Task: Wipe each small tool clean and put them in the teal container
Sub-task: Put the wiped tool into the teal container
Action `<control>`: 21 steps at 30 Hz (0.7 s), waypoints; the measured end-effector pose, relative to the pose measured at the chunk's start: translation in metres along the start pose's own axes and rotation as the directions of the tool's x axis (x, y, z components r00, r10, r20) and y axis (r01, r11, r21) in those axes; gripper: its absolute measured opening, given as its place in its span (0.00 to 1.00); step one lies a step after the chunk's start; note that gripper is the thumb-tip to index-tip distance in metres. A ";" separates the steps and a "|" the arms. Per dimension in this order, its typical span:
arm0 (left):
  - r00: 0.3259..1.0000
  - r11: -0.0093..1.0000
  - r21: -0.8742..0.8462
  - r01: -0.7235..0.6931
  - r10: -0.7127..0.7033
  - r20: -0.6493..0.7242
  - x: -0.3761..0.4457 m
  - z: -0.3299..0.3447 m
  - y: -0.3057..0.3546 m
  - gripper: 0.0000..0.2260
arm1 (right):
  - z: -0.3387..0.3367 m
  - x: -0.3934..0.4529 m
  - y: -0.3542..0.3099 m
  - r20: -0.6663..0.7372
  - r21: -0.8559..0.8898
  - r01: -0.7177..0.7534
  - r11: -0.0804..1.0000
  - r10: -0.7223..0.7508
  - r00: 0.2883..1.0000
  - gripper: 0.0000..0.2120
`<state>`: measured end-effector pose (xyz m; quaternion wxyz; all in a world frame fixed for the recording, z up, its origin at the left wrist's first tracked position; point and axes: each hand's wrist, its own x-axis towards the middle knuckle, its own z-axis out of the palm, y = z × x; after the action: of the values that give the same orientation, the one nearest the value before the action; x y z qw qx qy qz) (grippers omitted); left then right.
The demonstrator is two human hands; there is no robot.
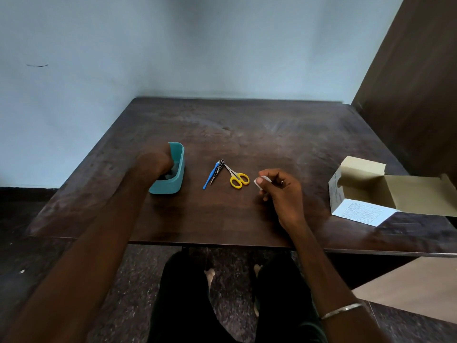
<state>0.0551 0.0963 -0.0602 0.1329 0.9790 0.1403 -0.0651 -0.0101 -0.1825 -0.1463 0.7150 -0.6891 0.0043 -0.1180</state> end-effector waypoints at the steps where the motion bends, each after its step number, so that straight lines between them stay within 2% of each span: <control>1: 0.999 1.000 0.000 -0.023 0.023 -0.048 -0.001 -0.002 0.001 0.11 | 0.000 0.000 0.000 0.000 0.003 -0.001 1.000 0.001 1.000 0.05; 3: 0.959 0.991 0.091 -0.095 0.115 -0.259 -0.010 -0.005 0.009 0.10 | 0.000 0.001 0.000 0.002 0.006 0.001 1.000 -0.001 1.000 0.05; 5: 0.869 0.975 0.136 -0.175 0.218 -0.445 -0.027 -0.007 0.022 0.12 | 0.000 0.001 0.001 0.007 0.001 0.004 1.000 -0.004 1.000 0.05; 7: 0.819 0.956 0.096 -0.276 0.286 -0.497 -0.041 -0.005 0.035 0.12 | 0.000 0.001 0.001 0.007 -0.001 0.007 1.000 -0.007 1.000 0.05; 9: 0.843 0.943 0.081 -0.323 0.326 -0.429 -0.046 0.004 0.047 0.11 | 0.000 0.000 0.001 0.003 -0.004 0.008 1.000 -0.008 1.000 0.05; 14: 0.924 0.937 0.177 -0.300 0.332 -0.192 -0.053 0.030 0.065 0.08 | -0.001 0.000 -0.001 0.004 -0.013 0.008 1.000 -0.008 1.000 0.05; 21: 0.954 0.940 0.220 -0.261 0.286 -0.090 -0.056 0.051 0.065 0.10 | 0.000 -0.001 -0.002 -0.003 -0.025 0.002 1.000 -0.002 1.000 0.05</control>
<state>0.0164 0.0077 -0.0843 0.0301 0.9995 0.0030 -0.0010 -0.0112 -0.1826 -0.1448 0.7063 -0.6977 0.0064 -0.1197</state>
